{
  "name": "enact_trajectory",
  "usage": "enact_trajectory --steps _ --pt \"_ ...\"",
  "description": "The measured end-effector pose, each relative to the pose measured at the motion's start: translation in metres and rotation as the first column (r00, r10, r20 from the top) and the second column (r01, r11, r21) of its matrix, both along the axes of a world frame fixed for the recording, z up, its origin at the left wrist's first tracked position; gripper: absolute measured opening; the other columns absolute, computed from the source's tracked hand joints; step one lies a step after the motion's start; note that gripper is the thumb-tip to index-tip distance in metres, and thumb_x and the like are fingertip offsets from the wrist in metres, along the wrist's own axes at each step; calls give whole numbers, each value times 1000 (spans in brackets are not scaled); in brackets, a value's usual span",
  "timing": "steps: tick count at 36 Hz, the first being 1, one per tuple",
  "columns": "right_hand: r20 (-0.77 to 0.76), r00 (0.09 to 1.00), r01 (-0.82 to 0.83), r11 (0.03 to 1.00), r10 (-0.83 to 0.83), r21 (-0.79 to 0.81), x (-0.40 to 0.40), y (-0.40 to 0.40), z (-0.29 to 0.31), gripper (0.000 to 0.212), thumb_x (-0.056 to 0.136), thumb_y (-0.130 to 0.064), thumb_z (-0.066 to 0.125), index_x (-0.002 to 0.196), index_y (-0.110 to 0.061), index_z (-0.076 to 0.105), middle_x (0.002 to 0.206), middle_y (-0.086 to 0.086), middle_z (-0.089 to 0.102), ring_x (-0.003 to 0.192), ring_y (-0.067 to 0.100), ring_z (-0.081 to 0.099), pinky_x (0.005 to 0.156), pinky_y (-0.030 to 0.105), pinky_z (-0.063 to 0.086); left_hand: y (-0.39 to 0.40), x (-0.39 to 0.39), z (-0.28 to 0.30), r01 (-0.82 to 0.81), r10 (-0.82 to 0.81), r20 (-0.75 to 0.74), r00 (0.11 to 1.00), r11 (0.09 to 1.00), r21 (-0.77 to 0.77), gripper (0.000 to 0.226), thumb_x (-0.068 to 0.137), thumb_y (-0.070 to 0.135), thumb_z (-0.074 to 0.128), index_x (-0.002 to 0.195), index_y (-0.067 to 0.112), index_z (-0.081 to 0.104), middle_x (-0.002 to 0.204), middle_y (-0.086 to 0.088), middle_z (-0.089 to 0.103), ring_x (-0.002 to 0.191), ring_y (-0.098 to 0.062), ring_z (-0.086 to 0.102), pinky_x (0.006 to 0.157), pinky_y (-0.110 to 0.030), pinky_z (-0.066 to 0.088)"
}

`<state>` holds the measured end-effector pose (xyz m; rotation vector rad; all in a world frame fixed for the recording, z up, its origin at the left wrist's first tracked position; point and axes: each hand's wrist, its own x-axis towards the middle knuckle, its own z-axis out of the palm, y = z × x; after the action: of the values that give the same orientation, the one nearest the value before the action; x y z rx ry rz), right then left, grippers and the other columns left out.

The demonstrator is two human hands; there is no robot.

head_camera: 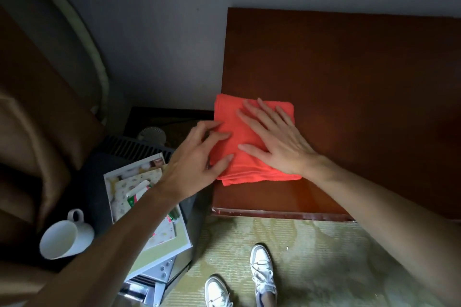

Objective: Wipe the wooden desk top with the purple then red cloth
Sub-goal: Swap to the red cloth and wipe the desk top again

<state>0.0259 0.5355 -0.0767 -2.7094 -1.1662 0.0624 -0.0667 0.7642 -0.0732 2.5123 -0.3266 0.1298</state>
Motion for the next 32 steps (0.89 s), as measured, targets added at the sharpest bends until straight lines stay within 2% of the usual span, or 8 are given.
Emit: enact_trajectory --steps 3,7,11,16,20,23,28,32 --pt "-45 998 41 994 -45 -98 -8 17 1 77 93 -79 11 163 -45 6 174 -9 0 159 34 -9 124 65 -3 14 -4 0 -116 120 87 989 992 -44 37 97 40 57 121 15 70 133 -5 52 122 -20 54 103 -24 41" --pt "-7 993 113 983 -115 -142 -13 34 1 77 95 -77 6 163 -42 4 174 -5 -2 159 29 -11 122 69 2 26 -1 9 -209 214 68 974 975 -74 37 97 40 52 113 13 72 125 -7 54 119 -20 53 97 -31 45" --pt "19 1000 6 995 -4 -104 -44 27 -3 78 97 -76 15 164 -35 14 174 2 7 160 26 3 122 68 9 31 6 10 -176 174 88 981 984 16 36 97 38 51 112 13 72 118 -8 58 109 -24 55 93 -36 46" --pt "72 950 -295 947 305 -128 -70 13 -8 75 98 -75 32 163 -41 19 173 3 12 160 26 6 122 68 11 21 12 14 -168 168 133 977 986 -6 27 99 30 53 113 14 70 113 -5 60 103 -23 55 91 -35 45" --pt "19 862 -497 852 507 -164 -30 7 3 73 97 -76 37 161 -46 20 173 -3 13 160 20 5 126 60 5 13 19 15 -196 201 127 971 979 -48 28 101 30 50 118 14 65 114 -3 59 105 -21 55 92 -37 46" --pt "-13 798 -595 785 602 -173 16 10 6 71 98 -73 40 161 -48 21 173 -6 11 160 16 0 127 55 0 10 29 14 -262 277 114 954 956 -133 30 103 32 48 120 13 63 115 -2 58 105 -17 52 91 -31 43" --pt "-19 836 -541 818 549 -193 100 25 8 69 99 -73 33 161 -46 17 174 -5 8 160 15 -2 127 55 -2 7 47 9 -338 360 66 931 914 -226 28 104 34 49 122 15 61 115 2 55 104 -12 49 90 -15 36" --pt "24 889 -443 873 457 -203 175 39 8 70 100 -72 30 162 -41 23 174 -4 9 160 16 2 127 55 7 -1 55 -1 -266 281 83 956 951 -155 30 103 31 50 126 15 61 118 0 56 107 -18 52 96 -28 40"
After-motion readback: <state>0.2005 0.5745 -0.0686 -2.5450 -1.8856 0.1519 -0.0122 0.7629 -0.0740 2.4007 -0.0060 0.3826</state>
